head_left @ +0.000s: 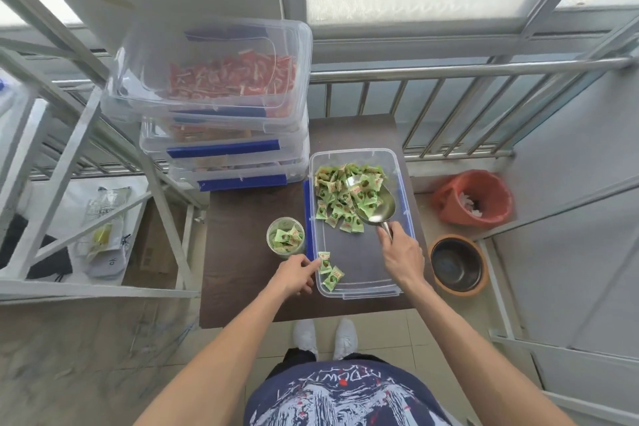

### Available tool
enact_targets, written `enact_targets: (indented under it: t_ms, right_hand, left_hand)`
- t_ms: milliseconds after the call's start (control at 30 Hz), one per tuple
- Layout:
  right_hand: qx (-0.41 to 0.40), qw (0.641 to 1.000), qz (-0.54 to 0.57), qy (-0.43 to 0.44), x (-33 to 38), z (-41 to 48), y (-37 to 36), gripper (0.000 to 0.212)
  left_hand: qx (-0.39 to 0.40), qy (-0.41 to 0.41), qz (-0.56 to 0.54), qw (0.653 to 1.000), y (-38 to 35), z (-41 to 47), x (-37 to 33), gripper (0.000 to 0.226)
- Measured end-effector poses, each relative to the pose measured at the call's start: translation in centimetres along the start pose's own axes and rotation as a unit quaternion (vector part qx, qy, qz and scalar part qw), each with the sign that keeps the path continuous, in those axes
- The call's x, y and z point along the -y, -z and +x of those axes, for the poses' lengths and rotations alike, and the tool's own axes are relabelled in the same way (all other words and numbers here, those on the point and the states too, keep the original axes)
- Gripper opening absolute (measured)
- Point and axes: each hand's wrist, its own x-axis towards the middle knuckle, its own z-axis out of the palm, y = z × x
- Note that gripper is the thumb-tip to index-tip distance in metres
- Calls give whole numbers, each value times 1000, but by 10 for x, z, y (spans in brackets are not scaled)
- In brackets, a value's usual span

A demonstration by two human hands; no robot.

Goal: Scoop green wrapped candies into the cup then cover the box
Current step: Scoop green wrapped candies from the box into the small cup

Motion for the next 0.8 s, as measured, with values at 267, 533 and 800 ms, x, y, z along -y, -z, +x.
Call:
enact_targets:
  t_ms: [267, 533, 800]
  right_hand:
    - [169, 962, -128, 173, 33, -9, 26, 29]
    - [204, 918, -249, 233, 89, -24, 31, 37]
    - [182, 893, -339, 235, 154, -40, 30, 24]
  left_hand:
    - [-115, 86, 42, 989, 28, -8, 16, 74]
    - [-185, -56, -30, 981, 50, -15, 14, 87]
    - [-199, -30, -10, 980, 52, -16, 9, 68]
